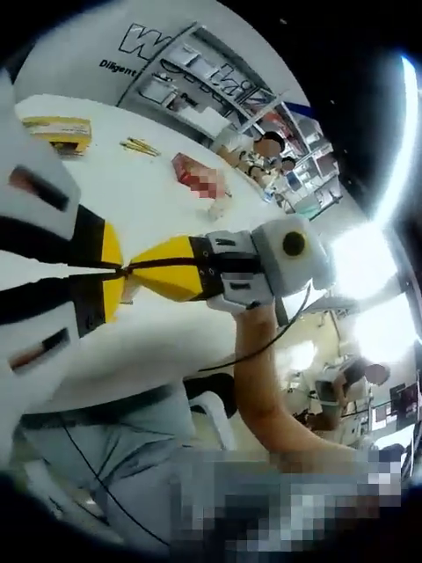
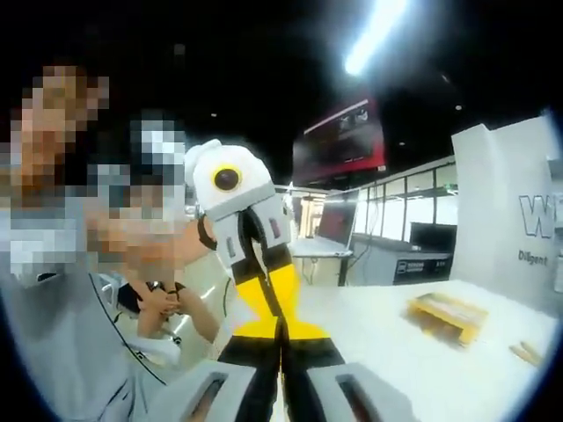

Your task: Tear open the coffee pouch, take out the coffee, and pour the coffee from the pouch into the cup

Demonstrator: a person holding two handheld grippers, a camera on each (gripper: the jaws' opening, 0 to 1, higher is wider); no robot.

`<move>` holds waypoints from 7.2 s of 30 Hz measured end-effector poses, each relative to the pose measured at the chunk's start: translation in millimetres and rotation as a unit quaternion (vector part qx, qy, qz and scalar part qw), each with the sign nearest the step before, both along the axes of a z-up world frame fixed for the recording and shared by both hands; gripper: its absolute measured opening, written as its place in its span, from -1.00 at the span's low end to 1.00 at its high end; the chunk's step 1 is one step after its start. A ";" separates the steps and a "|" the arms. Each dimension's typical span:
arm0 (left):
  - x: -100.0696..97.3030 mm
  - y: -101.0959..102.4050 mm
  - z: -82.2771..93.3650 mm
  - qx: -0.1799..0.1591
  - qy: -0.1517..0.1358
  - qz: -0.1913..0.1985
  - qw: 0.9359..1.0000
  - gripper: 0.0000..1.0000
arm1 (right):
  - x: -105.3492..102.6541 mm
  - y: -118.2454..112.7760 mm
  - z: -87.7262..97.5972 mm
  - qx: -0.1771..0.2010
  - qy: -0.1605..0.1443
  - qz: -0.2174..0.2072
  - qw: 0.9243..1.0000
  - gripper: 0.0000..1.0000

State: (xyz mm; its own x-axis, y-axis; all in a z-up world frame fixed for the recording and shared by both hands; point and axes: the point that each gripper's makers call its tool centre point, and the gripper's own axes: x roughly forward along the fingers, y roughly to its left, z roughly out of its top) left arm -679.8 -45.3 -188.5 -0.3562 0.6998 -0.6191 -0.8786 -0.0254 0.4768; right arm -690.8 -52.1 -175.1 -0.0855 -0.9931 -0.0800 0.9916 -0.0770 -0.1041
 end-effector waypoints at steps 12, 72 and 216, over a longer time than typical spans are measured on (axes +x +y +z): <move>0.9 2.7 -4.9 -0.053 0.015 0.004 0.998 -0.95 | -0.1 2.9 -3.8 0.011 0.008 -0.008 1.000 -1.00; -7.9 -1.9 10.8 0.032 0.092 0.081 0.992 -1.00 | -10.5 4.1 9.7 -0.114 -0.015 -0.027 0.993 -1.00; -9.0 2.4 28.6 0.159 -0.016 0.186 0.969 -0.99 | -15.9 -2.6 6.0 0.011 0.050 -0.110 0.993 -0.74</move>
